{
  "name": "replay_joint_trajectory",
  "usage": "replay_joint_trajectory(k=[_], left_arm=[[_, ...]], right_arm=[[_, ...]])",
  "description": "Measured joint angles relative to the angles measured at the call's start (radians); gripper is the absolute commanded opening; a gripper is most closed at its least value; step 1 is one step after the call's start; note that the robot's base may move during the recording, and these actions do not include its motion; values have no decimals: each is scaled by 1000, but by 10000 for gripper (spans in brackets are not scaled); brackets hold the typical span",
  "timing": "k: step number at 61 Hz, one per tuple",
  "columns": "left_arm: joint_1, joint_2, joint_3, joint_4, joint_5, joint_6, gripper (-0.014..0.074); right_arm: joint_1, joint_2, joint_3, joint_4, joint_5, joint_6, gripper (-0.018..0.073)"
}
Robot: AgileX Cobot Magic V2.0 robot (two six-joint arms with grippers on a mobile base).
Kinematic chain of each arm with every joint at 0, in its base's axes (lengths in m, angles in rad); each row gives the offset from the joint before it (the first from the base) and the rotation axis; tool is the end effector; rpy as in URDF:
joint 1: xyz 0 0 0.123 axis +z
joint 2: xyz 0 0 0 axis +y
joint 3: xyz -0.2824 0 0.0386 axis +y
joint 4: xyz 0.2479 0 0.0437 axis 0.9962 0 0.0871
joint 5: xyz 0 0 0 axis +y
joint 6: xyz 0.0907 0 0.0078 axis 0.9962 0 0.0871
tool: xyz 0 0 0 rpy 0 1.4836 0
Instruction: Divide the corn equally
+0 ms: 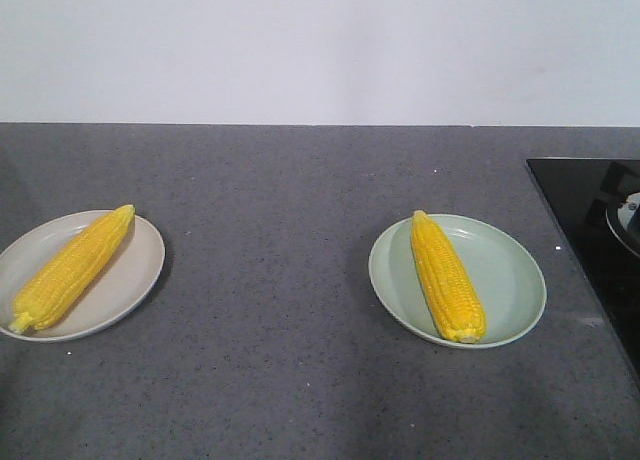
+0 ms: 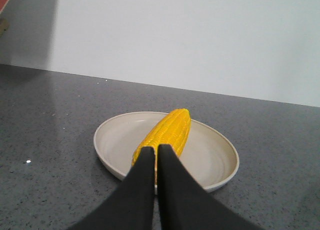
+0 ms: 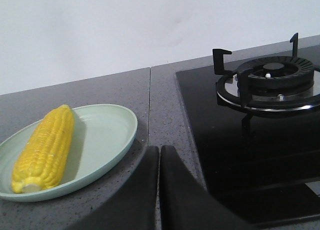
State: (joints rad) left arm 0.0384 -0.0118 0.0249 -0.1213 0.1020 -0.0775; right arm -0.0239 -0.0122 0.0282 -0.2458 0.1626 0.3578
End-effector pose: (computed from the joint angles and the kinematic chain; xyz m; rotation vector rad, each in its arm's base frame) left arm 0.0566 0.0010 0.1961 -0.1792 1.5895 -0.1341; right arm 0.0562 -0.0050 0.1899 0.1450 1.6511 0.0367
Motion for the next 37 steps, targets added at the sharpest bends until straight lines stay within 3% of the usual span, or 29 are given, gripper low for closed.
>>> replay_joint_trajectory(k=[37], left_arm=[[0, 0, 0, 0, 0, 0, -6]], right_arm=[[0, 0, 0, -2, 0, -2, -1]])
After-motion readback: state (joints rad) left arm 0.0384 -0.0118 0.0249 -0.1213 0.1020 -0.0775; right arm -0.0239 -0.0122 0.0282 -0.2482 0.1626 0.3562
